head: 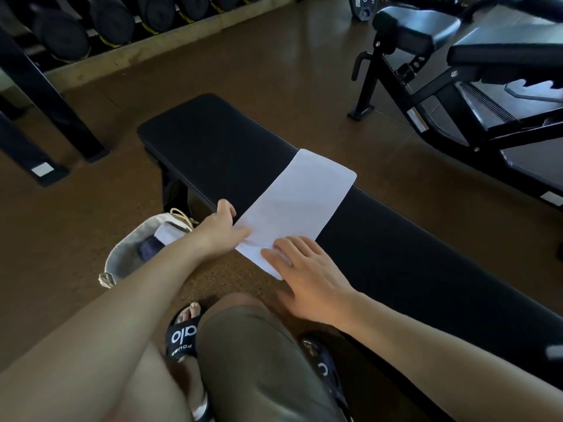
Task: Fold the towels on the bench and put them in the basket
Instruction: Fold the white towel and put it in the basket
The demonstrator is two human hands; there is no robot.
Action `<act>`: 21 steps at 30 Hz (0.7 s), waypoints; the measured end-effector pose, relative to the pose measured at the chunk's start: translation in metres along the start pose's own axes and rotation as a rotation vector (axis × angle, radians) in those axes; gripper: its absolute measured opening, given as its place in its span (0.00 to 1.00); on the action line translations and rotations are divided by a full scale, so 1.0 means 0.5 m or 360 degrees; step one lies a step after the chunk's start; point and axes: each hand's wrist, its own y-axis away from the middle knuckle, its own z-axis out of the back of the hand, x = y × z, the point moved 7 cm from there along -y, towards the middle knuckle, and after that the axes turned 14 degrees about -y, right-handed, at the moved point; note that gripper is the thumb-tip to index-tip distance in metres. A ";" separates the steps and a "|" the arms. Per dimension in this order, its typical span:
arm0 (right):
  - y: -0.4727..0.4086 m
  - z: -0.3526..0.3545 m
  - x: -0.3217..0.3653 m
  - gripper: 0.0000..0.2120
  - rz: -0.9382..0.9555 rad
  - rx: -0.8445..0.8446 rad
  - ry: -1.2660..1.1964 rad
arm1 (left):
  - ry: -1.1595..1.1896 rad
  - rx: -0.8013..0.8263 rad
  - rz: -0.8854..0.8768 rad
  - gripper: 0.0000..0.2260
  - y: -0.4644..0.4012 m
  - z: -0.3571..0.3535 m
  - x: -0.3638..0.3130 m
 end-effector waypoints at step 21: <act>0.049 0.036 -0.067 0.10 -0.0605 -0.0630 -0.0858 | 0.0386 0.0231 -0.0327 0.13 0.070 0.031 -0.016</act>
